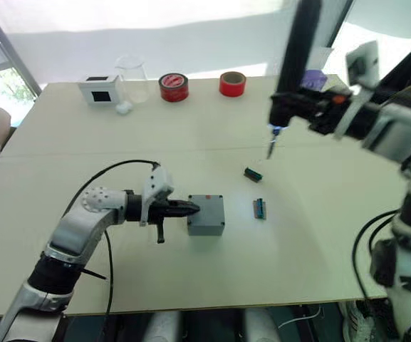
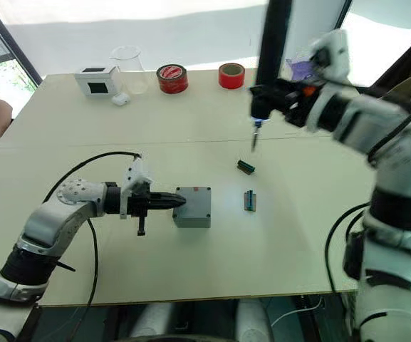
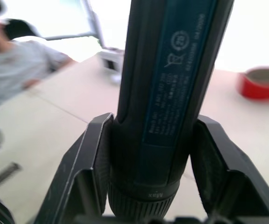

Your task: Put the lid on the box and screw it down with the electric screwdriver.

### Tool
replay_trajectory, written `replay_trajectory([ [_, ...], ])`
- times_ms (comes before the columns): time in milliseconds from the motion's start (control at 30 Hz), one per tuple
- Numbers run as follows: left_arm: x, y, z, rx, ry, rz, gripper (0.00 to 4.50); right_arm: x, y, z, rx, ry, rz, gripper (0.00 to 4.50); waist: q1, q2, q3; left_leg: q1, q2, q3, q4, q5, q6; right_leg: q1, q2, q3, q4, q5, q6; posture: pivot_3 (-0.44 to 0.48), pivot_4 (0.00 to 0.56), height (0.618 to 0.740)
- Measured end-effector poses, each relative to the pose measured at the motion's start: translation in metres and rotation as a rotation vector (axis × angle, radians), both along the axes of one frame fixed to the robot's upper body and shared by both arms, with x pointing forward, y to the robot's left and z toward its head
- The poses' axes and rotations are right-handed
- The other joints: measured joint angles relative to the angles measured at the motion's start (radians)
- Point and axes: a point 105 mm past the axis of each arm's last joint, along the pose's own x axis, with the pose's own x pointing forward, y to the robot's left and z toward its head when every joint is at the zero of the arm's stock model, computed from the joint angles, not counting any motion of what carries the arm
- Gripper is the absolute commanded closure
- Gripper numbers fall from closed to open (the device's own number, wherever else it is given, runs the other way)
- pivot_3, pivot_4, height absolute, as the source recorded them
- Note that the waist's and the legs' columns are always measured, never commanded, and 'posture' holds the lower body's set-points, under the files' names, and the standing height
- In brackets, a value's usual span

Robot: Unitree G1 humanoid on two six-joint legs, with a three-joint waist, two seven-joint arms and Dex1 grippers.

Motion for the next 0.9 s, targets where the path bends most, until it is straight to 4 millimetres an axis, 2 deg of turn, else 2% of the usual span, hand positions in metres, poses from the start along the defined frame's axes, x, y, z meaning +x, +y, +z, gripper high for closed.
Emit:
replay_trajectory([
  [33,-0.003,0.006,0.007,0.001,-0.004,0.006,4.5,-0.003,-0.013,-0.012,-0.036,0.1,-0.043,2.64,-0.001,0.0,0.0,-0.001,0.0,0.0,0.0,0.0,0.0,-0.001,0.0,0.0,-0.001,0.0,0.0,0.0,0.15,0.74],
  [67,-0.01,0.009,0.015,0.009,-0.013,-0.006,4.5,-0.008,-0.031,-0.035,-0.109,0.244,-0.103,2.64,-0.003,0.0,0.0,-0.005,0.0,0.001,0.0,0.0,0.001,-0.004,-0.001,0.0,-0.002,0.0,0.0,0.0,0.15,0.74],
  [100,-0.013,0.01,0.019,0.011,-0.016,-0.014,4.5,-0.012,-0.039,-0.05,-0.141,0.33,-0.132,2.64,-0.004,0.0,0.0,-0.007,0.0,0.001,0.0,0.0,0.001,-0.005,-0.001,0.0,-0.002,0.0,0.0,0.0,0.15,0.74],
  [167,-0.026,0.007,0.022,0.021,0.003,-0.055,4.5,-0.025,-0.061,-0.101,-0.233,0.579,-0.191,2.64,-0.007,0.002,0.001,-0.012,-0.002,0.004,0.0,0.0,0.001,-0.012,-0.002,0.001,-0.001,0.002,0.003,0.0,0.15,0.74],
  [200,-0.029,0.006,0.022,0.021,0.014,-0.066,4.5,-0.029,-0.064,-0.115,-0.243,0.64,-0.193,2.64,-0.008,0.004,0.003,-0.012,-0.002,0.005,0.001,0.0,0.001,-0.012,-0.001,0.001,-0.001,0.002,0.004,0.0,0.15,0.74],
  [267,-0.035,0.003,0.022,0.029,0.024,-0.091,4.5,-0.033,-0.065,-0.132,-0.223,0.728,-0.174,2.64,-0.02,0.01,0.009,-0.012,-0.003,0.008,0.003,0.0,0.001,-0.012,0.001,0.002,0.0,0.002,0.004,0.0,0.15,0.74],
  [433,-0.042,-0.002,0.022,0.037,0.025,-0.123,4.5,-0.034,-0.081,-0.146,-0.207,0.829,-0.244,2.64,-0.028,0.011,0.01,-0.011,0.0,0.007,0.003,0.0,0.001,-0.012,0.005,0.002,0.002,0.003,0.005,0.0,0.15,0.74],
  [600,-0.04,-0.004,0.019,0.04,0.028,-0.114,4.5,-0.029,-0.087,-0.157,-0.224,0.883,-0.28,2.64,-0.027,0.011,0.01,-0.011,0.0,0.008,0.003,0.0,0.001,-0.012,0.005,0.002,0.003,0.003,0.005,0.0,0.15,0.74],
  [667,-0.039,-0.004,0.017,0.031,0.036,-0.096,4.5,-0.028,-0.089,-0.162,-0.257,0.884,-0.281,1.66,-0.025,0.011,0.01,-0.011,0.0,0.007,0.004,0.0,0.001,-0.012,0.005,0.002,0.003,0.003,0.005,0.0,0.15,0.74],
  [733,-0.038,-0.002,0.014,0.029,0.049,-0.076,4.5,-0.023,-0.09,-0.163,-0.273,0.857,-0.267,1.23,-0.027,0.008,0.009,-0.01,0.0,0.007,0.005,0.0,0.001,-0.01,0.006,0.001,0.003,0.003,0.006,0.0,0.15,0.74],
  [833,-0.035,0.002,0.013,0.024,0.055,-0.047,4.5,-0.018,-0.093,-0.162,-0.306,0.821,-0.266,0.11,-0.025,0.007,0.009,-0.01,0.0,0.007,0.006,0.0,0.001,-0.009,0.006,0.001,0.003,0.004,0.007,0.0,0.15,0.74],
  [900,-0.032,0.006,0.014,0.025,0.052,-0.026,4.5,-0.015,-0.095,-0.161,-0.323,0.801,-0.263,0.01,-0.024,0.006,0.009,-0.01,0.0,0.006,0.006,0.0,0.001,-0.008,0.006,0.001,0.003,0.004,0.007,0.0,0.15,0.74],
])
